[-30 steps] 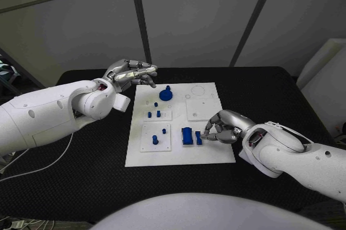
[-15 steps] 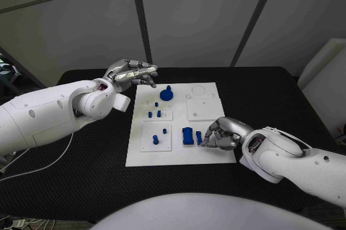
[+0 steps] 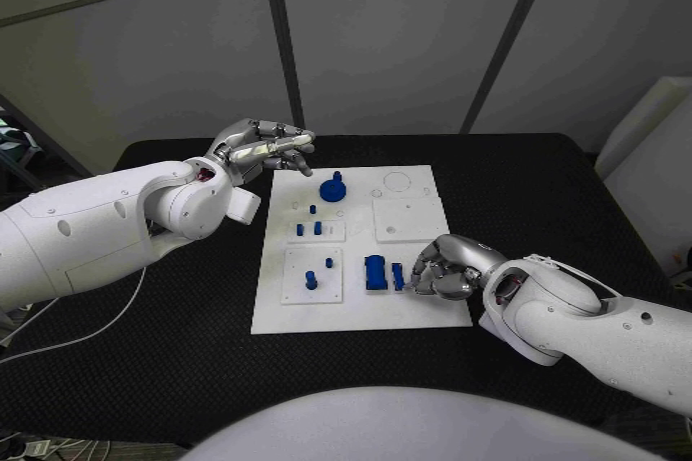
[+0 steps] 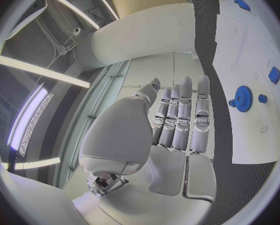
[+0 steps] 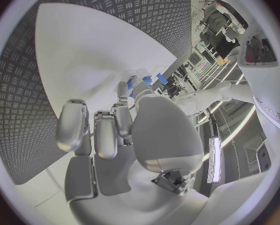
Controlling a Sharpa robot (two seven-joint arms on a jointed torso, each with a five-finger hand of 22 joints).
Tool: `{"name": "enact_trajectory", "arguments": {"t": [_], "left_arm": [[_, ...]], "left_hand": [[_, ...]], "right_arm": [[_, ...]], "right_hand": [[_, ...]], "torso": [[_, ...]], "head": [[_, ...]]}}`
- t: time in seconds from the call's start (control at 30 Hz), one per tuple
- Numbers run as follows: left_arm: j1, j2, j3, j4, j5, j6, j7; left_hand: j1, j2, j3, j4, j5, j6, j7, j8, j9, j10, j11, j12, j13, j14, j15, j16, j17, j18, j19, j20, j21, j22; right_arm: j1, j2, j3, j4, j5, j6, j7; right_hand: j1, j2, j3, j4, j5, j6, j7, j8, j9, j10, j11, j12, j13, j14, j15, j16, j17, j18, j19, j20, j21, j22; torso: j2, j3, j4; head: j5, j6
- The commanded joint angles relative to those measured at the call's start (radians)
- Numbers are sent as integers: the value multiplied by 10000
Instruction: Assemble the parts on the task board
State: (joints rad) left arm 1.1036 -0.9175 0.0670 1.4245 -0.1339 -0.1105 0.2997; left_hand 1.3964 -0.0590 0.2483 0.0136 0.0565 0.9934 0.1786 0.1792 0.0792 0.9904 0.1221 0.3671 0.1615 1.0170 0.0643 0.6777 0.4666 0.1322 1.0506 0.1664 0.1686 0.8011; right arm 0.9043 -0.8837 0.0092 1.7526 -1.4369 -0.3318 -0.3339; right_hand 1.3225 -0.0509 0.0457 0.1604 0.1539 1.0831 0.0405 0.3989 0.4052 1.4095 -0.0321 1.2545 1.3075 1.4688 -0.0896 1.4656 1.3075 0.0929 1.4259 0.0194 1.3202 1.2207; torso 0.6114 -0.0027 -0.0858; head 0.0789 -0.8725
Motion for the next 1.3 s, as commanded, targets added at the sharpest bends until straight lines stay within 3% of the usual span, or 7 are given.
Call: {"name": "enact_trajectory", "arguments": {"t": [0.03,0.8,0.97,1.3], "left_arm": [[8,12,4,-18,-29,116,71],[5,10,4,-21,-29,101,47],[5,15,4,-29,-30,95,36],[5,28,4,-37,-30,100,27]], "left_hand": [[51,86,-6,-5,-20,-53,-20,36,-12,-45,2,-33,-12,58,-21,-64,-17,482,42,0,-62,-11],[65,82,-5,-18,-21,-57,-19,42,-15,-48,2,-27,-22,56,-21,-70,-17,483,48,-1,-74,-23],[79,88,1,-27,-20,-57,-20,45,-16,-47,1,-25,-25,57,-23,-71,-17,484,51,-2,-77,-26],[80,88,2,-28,-19,-57,-20,45,-16,-47,0,-25,-25,57,-23,-71,-17,484,51,-2,-77,-26]], "right_arm": [[7,7,1,-10,-108,-126,-42],[7,101,3,-136,-106,-246,1],[7,177,3,-186,-105,-280,-19],[8,297,4,-339,-68,-8,-139]], "right_hand": [[-13,24,-31,-2,-53,-1,-39,54,9,67,-22,17,7,769,-58,-1,1498,-187,21,-45,36,9],[-116,33,-116,58,-61,2,-36,72,19,77,-20,25,15,770,-57,0,1499,-187,21,-46,34,9],[-155,53,-141,87,-39,2,-37,78,23,79,-19,24,15,770,-57,1,1500,-188,23,-46,36,12],[-155,76,-155,91,-5,-4,-46,83,27,75,-24,14,9,769,-58,-6,1493,-186,20,-46,29,5]], "torso": [[-5,-7,-12],[1,-5,1],[-4,-7,4],[-9,-8,3]], "head": [[-9,-1],[-12,-1],[-75,-1],[-64,-1]]}}
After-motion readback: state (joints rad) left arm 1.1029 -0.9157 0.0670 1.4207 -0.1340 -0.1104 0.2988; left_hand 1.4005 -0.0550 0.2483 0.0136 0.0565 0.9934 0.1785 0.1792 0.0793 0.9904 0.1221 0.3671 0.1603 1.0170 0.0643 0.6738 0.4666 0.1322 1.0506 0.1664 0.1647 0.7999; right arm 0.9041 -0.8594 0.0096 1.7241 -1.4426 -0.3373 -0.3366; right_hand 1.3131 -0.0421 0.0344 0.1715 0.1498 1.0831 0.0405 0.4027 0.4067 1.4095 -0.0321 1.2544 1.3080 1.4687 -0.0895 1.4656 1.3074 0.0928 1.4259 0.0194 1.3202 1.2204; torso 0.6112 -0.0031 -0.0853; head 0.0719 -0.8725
